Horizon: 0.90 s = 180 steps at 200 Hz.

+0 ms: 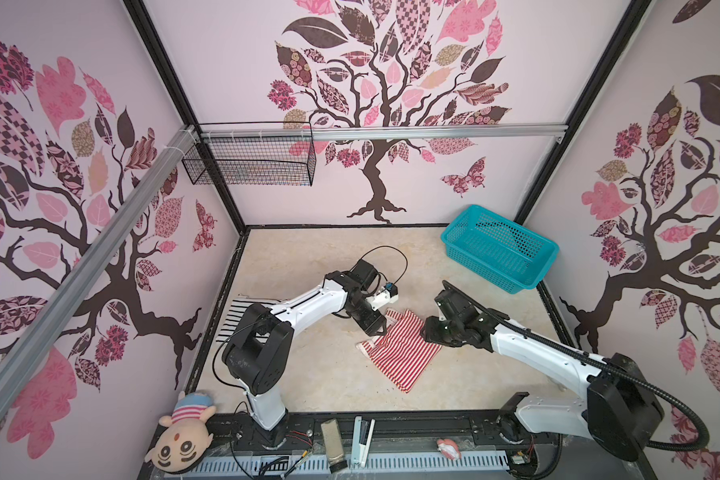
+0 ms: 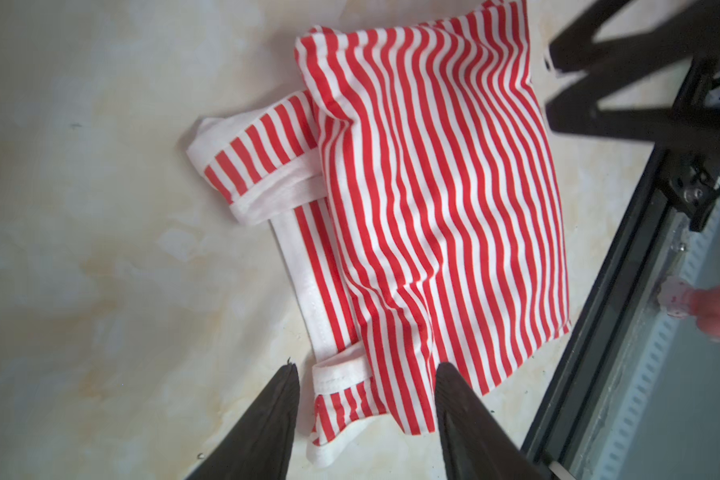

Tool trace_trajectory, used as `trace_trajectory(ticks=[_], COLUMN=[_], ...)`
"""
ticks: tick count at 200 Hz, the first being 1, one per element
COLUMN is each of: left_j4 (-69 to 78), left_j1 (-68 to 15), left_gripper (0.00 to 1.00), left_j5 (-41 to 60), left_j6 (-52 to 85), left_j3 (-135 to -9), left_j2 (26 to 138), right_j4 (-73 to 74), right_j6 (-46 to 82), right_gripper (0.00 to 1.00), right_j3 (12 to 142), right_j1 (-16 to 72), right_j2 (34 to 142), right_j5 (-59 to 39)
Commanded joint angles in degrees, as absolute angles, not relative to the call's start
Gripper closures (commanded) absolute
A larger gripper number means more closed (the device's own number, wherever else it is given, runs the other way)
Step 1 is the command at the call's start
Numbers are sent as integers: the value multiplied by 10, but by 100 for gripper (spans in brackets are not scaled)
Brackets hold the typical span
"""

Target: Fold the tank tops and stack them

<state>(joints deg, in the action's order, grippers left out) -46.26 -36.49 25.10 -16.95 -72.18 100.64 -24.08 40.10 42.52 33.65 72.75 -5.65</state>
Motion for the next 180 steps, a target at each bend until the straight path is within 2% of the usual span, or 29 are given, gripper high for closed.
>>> trace_trajectory(ticks=[1, 95, 109, 124, 144, 165, 180], left_j4=[-487, -480, -479, -478, -477, -485, -496], left_j1=[-376, -378, -378, -378, -378, -378, -376], left_gripper=[43, 45, 47, 50, 61, 84, 100], left_j5=[290, 312, 321, 328, 332, 343, 350], left_j6=[-190, -221, -221, -222, -224, -231, -238], left_j3=[-699, -644, -642, -642, -639, -640, -640], left_j2=[1007, 1028, 1031, 1036, 1040, 1040, 1029], right_j4=[-221, -193, -199, -205, -204, -215, -224], right_j6=[363, 298, 291, 287, 285, 280, 278], right_gripper=[48, 49, 52, 62, 80, 100, 100], right_j3=[458, 605, 619, 629, 631, 639, 645], right_j1=[322, 301, 300, 300, 299, 299, 299], right_j2=[752, 968, 986, 996, 992, 981, 971], right_j5=[-69, -101, -108, -121, -121, -118, -116])
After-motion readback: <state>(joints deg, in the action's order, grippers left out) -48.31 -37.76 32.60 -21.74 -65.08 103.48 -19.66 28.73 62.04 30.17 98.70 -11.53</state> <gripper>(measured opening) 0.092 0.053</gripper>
